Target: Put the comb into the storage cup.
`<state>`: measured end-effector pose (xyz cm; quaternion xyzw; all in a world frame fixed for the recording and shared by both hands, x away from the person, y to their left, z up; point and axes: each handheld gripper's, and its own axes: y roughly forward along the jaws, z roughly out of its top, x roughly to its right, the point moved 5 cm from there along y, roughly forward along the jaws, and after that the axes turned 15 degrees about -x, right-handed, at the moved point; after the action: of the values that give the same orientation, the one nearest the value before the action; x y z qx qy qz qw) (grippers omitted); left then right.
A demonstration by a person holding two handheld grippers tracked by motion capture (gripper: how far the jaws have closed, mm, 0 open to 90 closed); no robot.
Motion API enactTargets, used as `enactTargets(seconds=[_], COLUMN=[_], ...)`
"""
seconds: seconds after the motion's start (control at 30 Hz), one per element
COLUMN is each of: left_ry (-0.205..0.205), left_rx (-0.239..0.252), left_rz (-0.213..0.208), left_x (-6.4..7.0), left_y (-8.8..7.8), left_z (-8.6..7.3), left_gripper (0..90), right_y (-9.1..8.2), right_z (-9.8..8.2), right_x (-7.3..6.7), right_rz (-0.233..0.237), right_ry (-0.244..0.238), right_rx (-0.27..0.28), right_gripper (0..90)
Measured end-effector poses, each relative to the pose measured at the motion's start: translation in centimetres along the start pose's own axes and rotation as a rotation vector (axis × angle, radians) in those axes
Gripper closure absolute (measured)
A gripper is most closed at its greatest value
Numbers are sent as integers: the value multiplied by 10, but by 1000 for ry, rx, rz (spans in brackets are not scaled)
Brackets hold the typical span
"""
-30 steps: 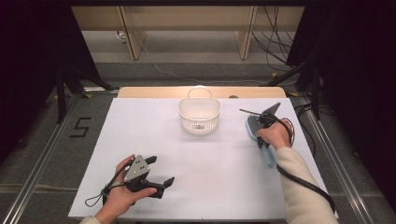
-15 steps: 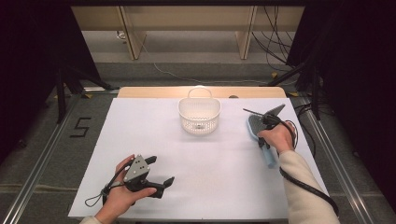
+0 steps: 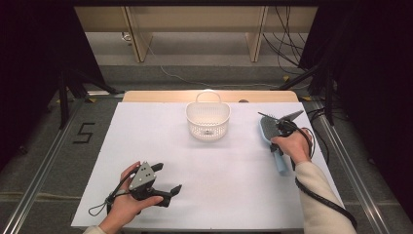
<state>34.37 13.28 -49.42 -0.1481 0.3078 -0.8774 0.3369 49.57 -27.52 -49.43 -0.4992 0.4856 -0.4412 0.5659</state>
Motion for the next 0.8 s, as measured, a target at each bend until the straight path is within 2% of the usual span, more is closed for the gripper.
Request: enactTargets(seconds=[0.17, 0.57, 0.8], left_ry=[0, 2, 2], left_rx=[-2, -6, -3], left_rz=[1, 2, 1], left_x=[0, 0, 0], left_y=[0, 1, 0], left_z=[0, -1, -1], left_gripper=[28, 28, 28], right_y=[-5, -16, -22], right_z=[-2, -11, -14], right_x=[-5, -13, -16], right_rz=[32, 65, 63], right_ry=[-10, -37, -46], right_rx=[56, 198, 271], right_gripper=[704, 704, 704])
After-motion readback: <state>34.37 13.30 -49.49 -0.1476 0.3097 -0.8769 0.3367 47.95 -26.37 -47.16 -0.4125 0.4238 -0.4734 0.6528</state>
